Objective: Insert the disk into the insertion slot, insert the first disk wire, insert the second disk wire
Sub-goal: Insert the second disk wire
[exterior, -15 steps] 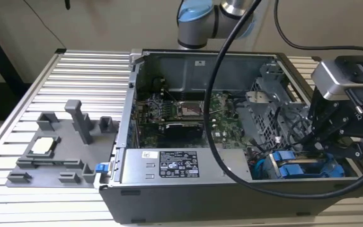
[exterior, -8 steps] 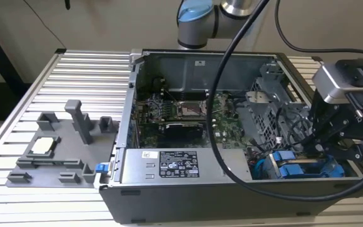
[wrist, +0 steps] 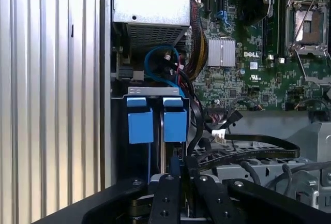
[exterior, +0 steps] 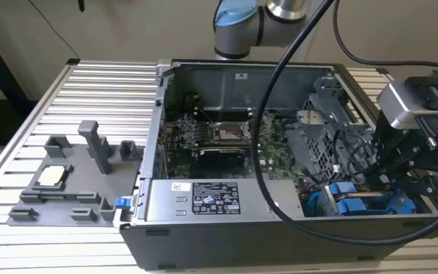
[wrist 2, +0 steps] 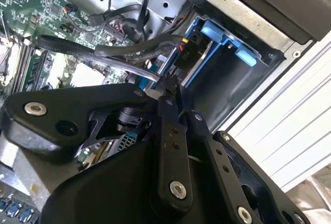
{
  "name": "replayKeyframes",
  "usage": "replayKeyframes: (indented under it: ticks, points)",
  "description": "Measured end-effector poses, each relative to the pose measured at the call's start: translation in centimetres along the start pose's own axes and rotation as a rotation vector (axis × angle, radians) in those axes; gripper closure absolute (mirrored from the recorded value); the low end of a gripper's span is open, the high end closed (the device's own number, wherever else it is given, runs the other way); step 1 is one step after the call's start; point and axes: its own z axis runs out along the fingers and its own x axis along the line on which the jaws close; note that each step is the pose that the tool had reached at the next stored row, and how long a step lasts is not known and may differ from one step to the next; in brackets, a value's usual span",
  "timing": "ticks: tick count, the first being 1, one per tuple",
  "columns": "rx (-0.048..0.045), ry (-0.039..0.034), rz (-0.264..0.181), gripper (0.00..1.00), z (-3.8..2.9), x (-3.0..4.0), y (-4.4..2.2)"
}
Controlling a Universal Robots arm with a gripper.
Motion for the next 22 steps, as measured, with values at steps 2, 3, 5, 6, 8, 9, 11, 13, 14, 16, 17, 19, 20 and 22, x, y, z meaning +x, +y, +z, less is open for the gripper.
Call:
replayKeyframes:
  ticks: [2, 3, 5, 6, 8, 9, 11, 13, 14, 16, 17, 19, 20, 22]
  points:
    - [0.0, -0.004, 0.0, 0.84, 0.09, 0.01, -0.09]
    - [0.0, -0.0042, 0.0, 0.84, 0.11, 0.01, -0.11]
    - [0.0002, -0.0041, 0.001, 0.84, 0.12, 0.02, -0.11]
    - [0.0004, -0.0043, 0.002, 0.84, 0.15, 0.03, -0.12]
    - [0.0014, -0.0046, 0.008, 0.84, 0.22, 0.03, -0.14]
    - [0.002, -0.0048, 0.012, 0.84, 0.26, 0.04, -0.15]
    - [0.0029, -0.0048, 0.018, 0.84, 0.32, 0.05, -0.16]
    - [0.0031, -0.005, 0.019, 0.84, 0.4, 0.06, -0.2]
    - [0.0031, -0.0052, 0.019, 0.84, 0.45, 0.07, -0.22]
    - [0.0031, -0.005, 0.019, 0.84, 0.55, 0.09, -0.27]
    - [0.0031, -0.0049, 0.019, 0.84, 0.6, 0.09, -0.28]
    - [0.0031, -0.0049, 0.019, 0.84, 0.68, 0.11, -0.3]
    - [0.0031, -0.005, 0.019, 0.84, 0.72, 0.11, -0.31]
    - [0.0031, -0.005, 0.019, 0.84, 0.81, 0.13, -0.32]
